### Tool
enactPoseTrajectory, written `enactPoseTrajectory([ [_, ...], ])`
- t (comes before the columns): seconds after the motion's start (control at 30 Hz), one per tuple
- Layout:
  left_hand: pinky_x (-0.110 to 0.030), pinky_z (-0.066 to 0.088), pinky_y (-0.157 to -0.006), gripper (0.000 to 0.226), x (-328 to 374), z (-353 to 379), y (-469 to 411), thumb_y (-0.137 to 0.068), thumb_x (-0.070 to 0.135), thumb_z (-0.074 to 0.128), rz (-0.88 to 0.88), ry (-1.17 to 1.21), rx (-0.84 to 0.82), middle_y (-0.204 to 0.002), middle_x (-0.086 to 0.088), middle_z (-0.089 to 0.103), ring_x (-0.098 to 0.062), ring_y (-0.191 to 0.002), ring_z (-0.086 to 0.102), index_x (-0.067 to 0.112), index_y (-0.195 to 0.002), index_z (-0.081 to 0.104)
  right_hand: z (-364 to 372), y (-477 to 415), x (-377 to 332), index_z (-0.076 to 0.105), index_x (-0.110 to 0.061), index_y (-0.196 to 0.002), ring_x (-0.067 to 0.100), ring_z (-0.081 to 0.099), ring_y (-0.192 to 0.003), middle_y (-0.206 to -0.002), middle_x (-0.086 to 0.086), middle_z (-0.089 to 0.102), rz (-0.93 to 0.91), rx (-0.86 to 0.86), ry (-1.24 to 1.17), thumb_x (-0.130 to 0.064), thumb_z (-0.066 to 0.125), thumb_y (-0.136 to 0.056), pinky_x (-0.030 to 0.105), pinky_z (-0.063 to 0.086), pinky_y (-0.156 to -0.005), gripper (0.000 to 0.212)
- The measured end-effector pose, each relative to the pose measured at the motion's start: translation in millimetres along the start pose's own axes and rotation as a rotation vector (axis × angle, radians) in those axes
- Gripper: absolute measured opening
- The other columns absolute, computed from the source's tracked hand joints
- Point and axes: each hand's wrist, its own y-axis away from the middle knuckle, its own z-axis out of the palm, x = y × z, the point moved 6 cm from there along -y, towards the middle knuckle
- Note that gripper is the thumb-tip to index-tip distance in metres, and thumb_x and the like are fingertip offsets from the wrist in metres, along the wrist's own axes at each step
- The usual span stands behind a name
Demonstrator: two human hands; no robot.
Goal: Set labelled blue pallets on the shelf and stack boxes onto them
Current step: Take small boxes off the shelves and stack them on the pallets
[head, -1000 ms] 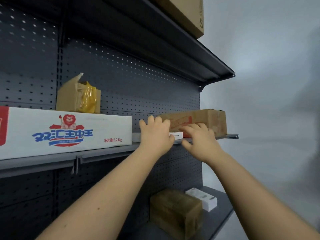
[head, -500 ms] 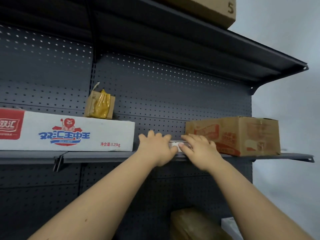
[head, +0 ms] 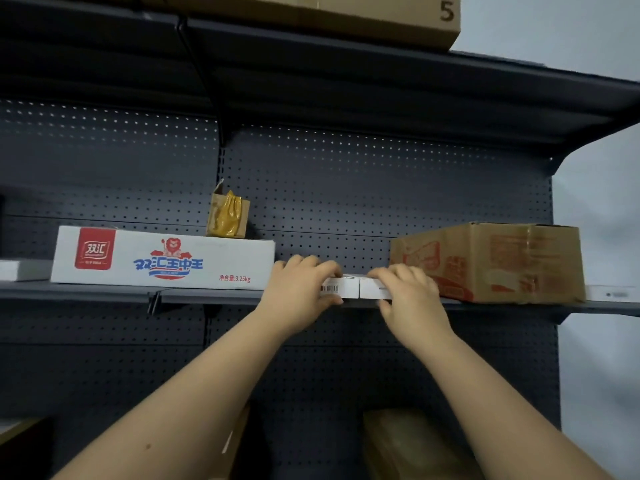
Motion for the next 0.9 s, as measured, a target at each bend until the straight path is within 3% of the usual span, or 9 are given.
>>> enactPoseTrajectory([
  [0.13,-0.036,0.032,-0.094,0.032,4.0,-15.4,6.3,-0.09,0.044,0.06,0.003,-0.004,0.107,-0.123,0.008,0.053,-0.019,-0.115,0.044,0.032,-0.118,0.05,-14.9,0.4,-2.0,0.06,-0.027,-0.121,0.022,0.045,-0.112,-0.115,-0.006,0.056,-0.03,0.179,-0.017,-0.005,0.065,-0.082,0.038,0.027,-0.103,0.045],
  [0.3,-0.04,0.033,-0.092,0.028,-0.4,-57.1,14.8,-0.085,0.033,0.069,-0.01,-0.084,0.359,-0.111,0.002,0.057,-0.024,-0.107,0.048,0.023,-0.109,0.058,-50.7,-16.7,-19.9,0.065,-0.026,-0.11,0.016,0.04,-0.107,-0.11,-0.006,0.057,-0.012,0.414,-0.228,-0.003,0.069,-0.076,0.036,0.026,-0.096,0.042],
  [0.43,-0.043,0.037,-0.086,0.029,-33.8,-95.7,30.6,-0.08,0.03,0.075,-0.069,-0.192,0.444,-0.105,-0.002,0.061,-0.028,-0.099,0.054,0.019,-0.103,0.062,-54.2,-36.9,-67.8,0.065,-0.026,-0.108,0.016,0.038,-0.108,-0.111,-0.006,0.057,-0.067,0.454,-0.358,-0.003,0.071,-0.073,0.037,0.024,-0.098,0.042],
  [0.67,-0.046,0.042,-0.082,0.035,-136.7,-172.0,106.0,-0.07,0.024,0.085,-0.221,-0.421,0.503,-0.1,-0.003,0.065,-0.031,-0.095,0.06,0.018,-0.098,0.065,-31.9,-45.4,-203.8,0.067,-0.021,-0.102,0.018,0.04,-0.104,-0.106,-0.003,0.058,-0.223,0.52,-0.59,0.004,0.074,-0.065,0.037,0.026,-0.095,0.046],
  [0.9,-0.043,0.041,-0.077,0.035,-261.2,-278.8,242.5,-0.07,0.024,0.085,-0.436,-0.673,0.441,-0.098,-0.002,0.064,-0.031,-0.091,0.058,0.021,-0.097,0.064,-26.1,-39.2,-416.0,0.07,-0.02,-0.099,0.024,0.042,-0.102,-0.108,0.005,0.059,-0.385,0.55,-0.825,0.005,0.076,-0.063,0.039,0.028,-0.093,0.044],
])
